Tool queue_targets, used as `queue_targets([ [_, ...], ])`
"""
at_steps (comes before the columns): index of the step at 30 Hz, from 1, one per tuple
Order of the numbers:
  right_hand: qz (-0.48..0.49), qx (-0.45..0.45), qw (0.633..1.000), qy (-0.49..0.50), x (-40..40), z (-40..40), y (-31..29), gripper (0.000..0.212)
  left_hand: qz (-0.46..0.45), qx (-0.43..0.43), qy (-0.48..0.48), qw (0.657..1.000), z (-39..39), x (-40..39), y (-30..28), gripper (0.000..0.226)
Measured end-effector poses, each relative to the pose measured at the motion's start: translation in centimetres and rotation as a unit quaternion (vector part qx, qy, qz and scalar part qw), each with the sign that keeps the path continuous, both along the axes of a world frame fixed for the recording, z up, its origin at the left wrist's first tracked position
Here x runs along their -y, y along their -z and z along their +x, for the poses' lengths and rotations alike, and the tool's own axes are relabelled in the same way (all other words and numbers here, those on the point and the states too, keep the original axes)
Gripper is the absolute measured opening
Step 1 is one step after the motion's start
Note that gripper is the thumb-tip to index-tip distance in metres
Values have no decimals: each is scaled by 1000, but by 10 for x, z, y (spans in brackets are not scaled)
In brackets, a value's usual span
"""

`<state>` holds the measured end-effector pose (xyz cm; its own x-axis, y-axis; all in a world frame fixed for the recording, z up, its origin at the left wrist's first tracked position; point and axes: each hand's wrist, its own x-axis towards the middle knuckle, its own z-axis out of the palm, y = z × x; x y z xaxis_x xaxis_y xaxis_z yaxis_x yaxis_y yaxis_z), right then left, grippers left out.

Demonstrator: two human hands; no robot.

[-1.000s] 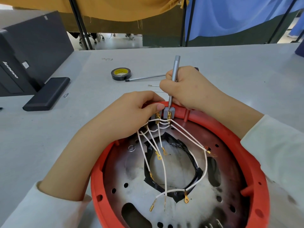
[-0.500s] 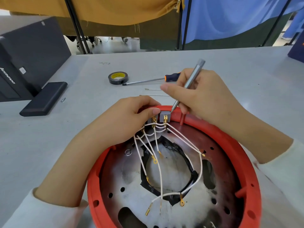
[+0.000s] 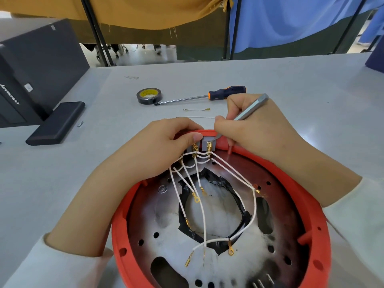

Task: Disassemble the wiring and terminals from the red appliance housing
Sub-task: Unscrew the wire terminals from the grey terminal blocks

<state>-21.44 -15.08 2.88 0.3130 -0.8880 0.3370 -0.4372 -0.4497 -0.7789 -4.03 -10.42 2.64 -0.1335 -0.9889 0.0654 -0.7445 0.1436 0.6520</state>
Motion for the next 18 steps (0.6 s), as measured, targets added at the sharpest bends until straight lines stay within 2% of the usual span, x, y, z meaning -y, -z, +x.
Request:
queue_targets([
  [10, -43, -13, 999, -8, -3, 2, 2, 41, 1, -9, -2, 1000, -1, -1, 1, 19],
  [15, 42, -2, 999, -34, 2, 2, -5, 35, 3, -2, -4, 1000, -1, 0, 0, 21],
  [18, 84, -26, 995, -40, 7, 4, -12, 30, 2, -3, -3, 1000, -1, 0, 0, 22],
])
